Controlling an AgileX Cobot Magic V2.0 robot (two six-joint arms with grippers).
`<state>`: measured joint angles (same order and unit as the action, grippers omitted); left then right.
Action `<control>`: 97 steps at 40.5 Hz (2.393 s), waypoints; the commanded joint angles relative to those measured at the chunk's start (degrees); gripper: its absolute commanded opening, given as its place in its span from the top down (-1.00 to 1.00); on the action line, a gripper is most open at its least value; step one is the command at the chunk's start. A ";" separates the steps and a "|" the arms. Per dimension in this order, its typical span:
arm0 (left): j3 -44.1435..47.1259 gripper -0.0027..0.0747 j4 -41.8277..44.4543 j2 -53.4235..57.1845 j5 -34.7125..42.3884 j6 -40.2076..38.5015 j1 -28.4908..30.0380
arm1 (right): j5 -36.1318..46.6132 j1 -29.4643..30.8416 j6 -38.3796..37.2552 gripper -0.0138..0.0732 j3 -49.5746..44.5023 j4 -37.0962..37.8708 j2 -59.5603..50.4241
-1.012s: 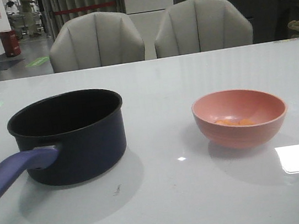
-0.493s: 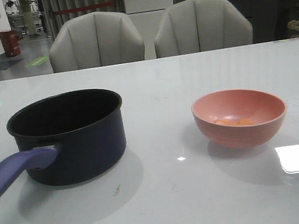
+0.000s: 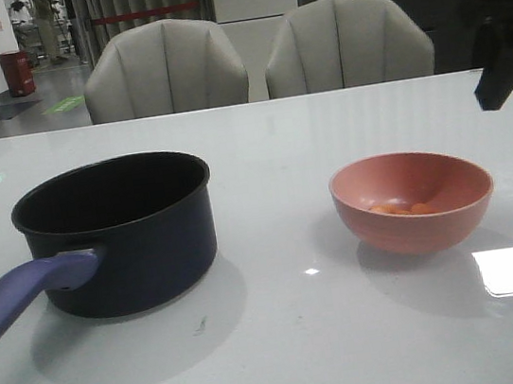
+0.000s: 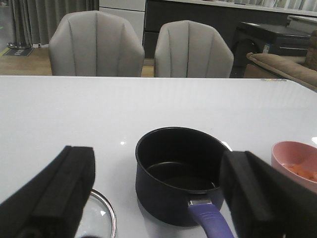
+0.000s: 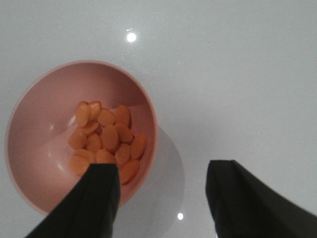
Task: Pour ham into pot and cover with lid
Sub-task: 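Move the right gripper down to grip the rim of the pink bowl, then lift the pink bowl with the right gripper toward the pot, then tilt the bowl over the pot to pour the carrot slices in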
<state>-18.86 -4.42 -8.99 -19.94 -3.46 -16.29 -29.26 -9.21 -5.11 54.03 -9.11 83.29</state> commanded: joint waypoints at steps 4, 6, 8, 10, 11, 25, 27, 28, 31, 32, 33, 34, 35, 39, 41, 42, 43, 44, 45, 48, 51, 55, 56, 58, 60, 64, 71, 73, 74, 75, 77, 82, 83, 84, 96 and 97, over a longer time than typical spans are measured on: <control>-1.42 -0.50 -0.49 -0.77 4.85 -0.11 -0.39 | -0.31 0.27 0.35 -0.45 7.47 -0.29 7.02; -1.42 -0.50 -0.49 -0.77 4.85 -0.11 -0.39 | -0.36 0.27 0.35 -0.45 8.67 -0.29 9.46; -1.42 -0.50 -0.49 -0.77 4.85 -0.11 -0.39 | -0.36 0.27 0.35 -0.45 9.79 -0.29 11.44; -1.42 -0.50 -0.49 -0.77 4.85 -0.11 -0.39 | -0.47 0.27 0.35 -0.45 10.99 -0.29 13.25; -1.42 -0.50 -0.49 -0.77 4.85 -0.11 -0.39 | -0.48 0.27 0.35 -0.45 11.40 -0.29 13.99; -1.42 -0.50 -0.49 -0.77 4.85 -0.11 -0.39 | -1.81 0.27 0.35 0.06 14.37 -2.25 22.24; -1.42 -0.50 -0.49 -0.77 4.85 -0.11 -0.39 | -1.13 0.27 0.35 0.28 14.37 -3.54 22.37; -1.42 -0.50 -0.49 -0.77 4.85 -0.11 -0.39 | -0.73 0.27 0.35 0.37 14.37 -3.68 22.37; -1.42 -0.50 -0.49 -0.77 4.85 -0.11 -0.39 | 0.81 0.27 0.35 0.35 14.46 -3.83 22.31; -1.42 -0.50 -0.49 -0.77 4.85 -0.11 -0.39 | 1.49 0.27 0.35 0.36 14.46 -3.83 22.31; -1.42 -0.50 -0.49 -0.77 4.85 -0.11 -0.39 | 2.50 0.27 0.35 0.38 14.46 -3.83 22.14; -1.42 -0.50 -0.49 -0.77 4.85 -0.11 -0.39 | 3.39 0.27 0.35 0.37 14.46 -3.83 22.07; -1.42 -0.50 -0.49 -0.77 4.85 -0.11 -0.39 | 4.35 0.27 0.35 0.37 14.46 -3.88 22.01; -1.42 -0.50 -0.49 -0.77 4.85 -0.11 -0.39 | 4.39 0.27 0.52 0.37 14.46 -6.05 20.34; -1.42 -0.50 -0.49 -0.77 4.85 -0.11 -0.39 | 4.34 0.27 1.61 0.37 15.05 -6.05 19.32; -1.42 -0.50 -0.49 -0.77 4.85 -0.11 -0.39 | 4.08 0.18 2.50 0.37 15.49 -6.05 18.93; -1.42 -0.50 -0.49 -0.77 4.85 -0.11 -0.39 | 3.73 -0.10 3.24 0.37 16.23 -6.05 18.41; -1.42 -0.50 -0.49 -0.77 4.85 -0.11 -0.39 | 3.61 -0.67 4.50 0.37 16.85 -6.05 17.83; -1.42 -0.50 -0.49 -0.77 4.85 -0.11 -0.39 | 3.68 -1.43 5.58 0.37 17.65 -6.05 17.41; -1.42 -0.50 -0.49 -0.77 4.85 -0.11 -0.39 | 5.21 -4.20 9.29 0.37 19.49 -5.92 15.83; -1.42 -0.50 -0.49 -0.77 4.85 -0.11 -0.39 | 7.88 -7.51 11.89 0.37 21.02 -5.93 14.66; -1.42 -0.50 -0.49 -0.77 4.85 -0.11 -0.39 | 13.32 -12.32 14.01 0.37 21.88 -5.80 13.90; -1.42 -0.50 -0.49 -0.77 4.85 -0.11 -0.39 | 15.37 -13.36 14.42 0.37 21.88 -5.80 13.90; -1.42 -0.50 -0.49 -0.77 4.85 -0.11 -0.39 | 18.30 -15.65 15.17 0.37 21.88 -5.38 14.08; -1.42 -0.50 -0.49 -0.77 4.85 -0.11 -0.39 | 22.59 -17.70 15.99 0.37 21.75 -4.92 14.48; -1.42 -0.50 -0.49 -0.77 4.85 -0.11 -0.39 | 29.74 -21.14 17.25 0.37 21.62 -4.67 15.24; -1.42 -0.50 -0.49 -0.77 4.85 -0.11 -0.39 | 47.34 -25.43 20.13 0.37 21.06 -3.11 16.98; -1.42 -0.50 -0.49 -0.77 4.85 -0.11 -0.39 | 53.47 -26.28 21.67 0.37 20.63 -1.92 17.61; -1.42 -0.50 -0.49 -0.77 4.85 -0.11 -0.39 | 56.12 -26.87 22.42 0.37 20.33 -1.38 18.20; -1.42 -0.50 -0.49 -0.77 4.85 -0.11 -0.39 | 59.66 -27.25 23.43 0.37 20.05 -0.61 18.77; -1.42 -0.50 -0.49 -0.77 4.85 -0.11 -0.39 | 65.27 -27.99 25.33 0.37 19.69 0.73 20.14; -1.42 -0.50 -0.49 -0.77 4.85 -0.11 -0.39 | 76.20 -29.30 30.97 0.37 19.53 2.82 24.26; -1.42 -0.50 -0.49 -0.77 4.85 -0.11 -0.39 | 78.64 -29.67 32.80 0.37 19.53 3.03 25.08; -1.42 -0.50 -0.49 -0.77 4.85 -0.11 -0.39 | 79.88 -29.93 34.31 0.37 19.53 3.18 25.87; -1.42 -0.50 -0.49 -0.77 4.85 -0.11 -0.39 | 103.03 -33.34 58.04 0.37 19.49 4.34 36.04; -1.42 -0.50 -0.49 -0.77 4.85 -0.11 -0.39 | 103.03 -33.34 58.53 0.37 19.44 4.73 36.39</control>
<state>-18.86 -4.42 -8.99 -19.94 -3.46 -16.29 61.75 -42.30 49.02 72.14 -6.18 121.87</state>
